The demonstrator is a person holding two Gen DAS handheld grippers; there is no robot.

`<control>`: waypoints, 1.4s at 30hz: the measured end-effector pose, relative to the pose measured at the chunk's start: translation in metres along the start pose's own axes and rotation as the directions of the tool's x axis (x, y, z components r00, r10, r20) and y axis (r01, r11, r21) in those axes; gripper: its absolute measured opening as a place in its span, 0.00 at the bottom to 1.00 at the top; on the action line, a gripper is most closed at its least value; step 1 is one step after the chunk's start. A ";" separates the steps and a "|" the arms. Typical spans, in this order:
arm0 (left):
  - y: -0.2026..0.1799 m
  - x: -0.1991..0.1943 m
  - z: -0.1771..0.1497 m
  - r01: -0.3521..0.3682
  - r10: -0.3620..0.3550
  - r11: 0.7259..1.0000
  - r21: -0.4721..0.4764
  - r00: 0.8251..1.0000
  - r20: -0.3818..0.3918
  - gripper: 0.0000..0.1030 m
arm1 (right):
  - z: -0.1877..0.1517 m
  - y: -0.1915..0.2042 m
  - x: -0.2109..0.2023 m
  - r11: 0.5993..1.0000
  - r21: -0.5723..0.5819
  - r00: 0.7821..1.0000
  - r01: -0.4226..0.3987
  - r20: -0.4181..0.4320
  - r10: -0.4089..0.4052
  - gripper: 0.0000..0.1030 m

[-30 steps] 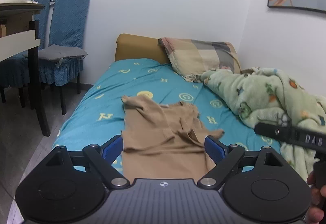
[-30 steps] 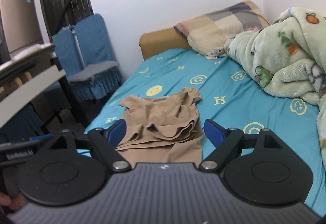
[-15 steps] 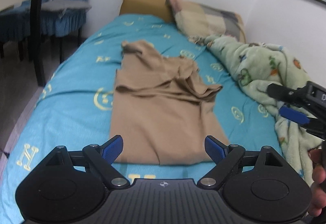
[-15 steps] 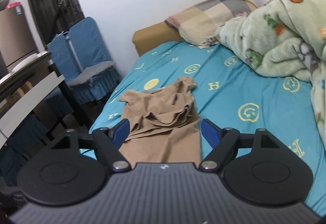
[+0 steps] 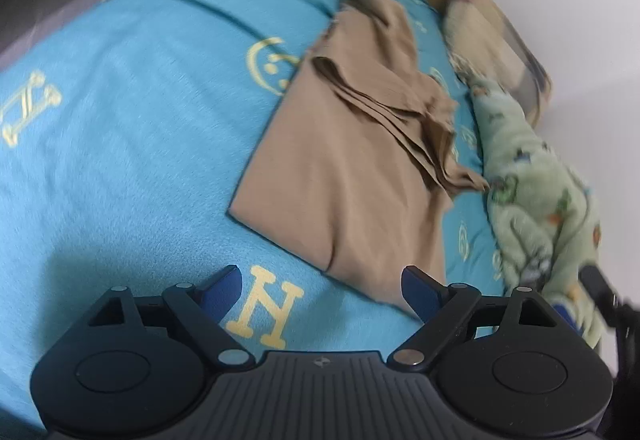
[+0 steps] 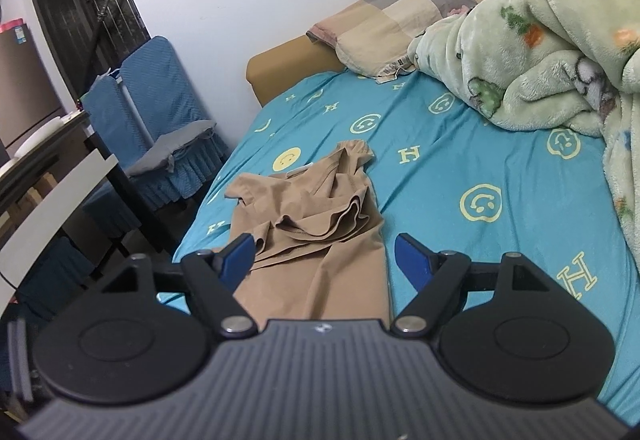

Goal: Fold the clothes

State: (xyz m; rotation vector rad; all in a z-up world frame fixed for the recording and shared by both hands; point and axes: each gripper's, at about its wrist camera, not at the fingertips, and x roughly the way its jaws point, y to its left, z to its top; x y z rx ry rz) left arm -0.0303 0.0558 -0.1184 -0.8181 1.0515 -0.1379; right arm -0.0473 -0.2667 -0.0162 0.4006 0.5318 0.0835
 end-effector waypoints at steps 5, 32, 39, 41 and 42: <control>0.012 0.008 0.007 0.047 -0.044 0.993 -0.108 0.999 0.030 0.81 | 0.000 0.000 0.001 1.000 -0.002 1.000 0.000 -0.004 0.000 0.76; -0.001 -0.015 0.003 0.215 -0.186 0.972 -0.100 0.953 0.241 0.04 | -0.078 -0.029 0.082 0.711 0.670 0.813 -0.214 -0.282 0.510 0.78; 0.006 -0.020 0.007 0.254 -0.216 0.959 -0.124 0.942 0.259 0.04 | -0.086 -0.055 0.082 0.685 0.724 0.906 -0.083 -0.232 0.355 0.76; 0.008 -0.022 0.008 0.260 -0.221 0.957 -0.129 0.940 0.259 0.04 | -0.086 -0.066 0.077 0.665 0.746 0.931 -0.043 -0.212 0.298 0.65; 0.008 -0.022 0.008 0.264 -0.224 0.956 -0.132 0.940 0.259 0.04 | -0.087 -0.070 0.073 0.656 0.755 0.941 -0.026 -0.202 0.270 0.63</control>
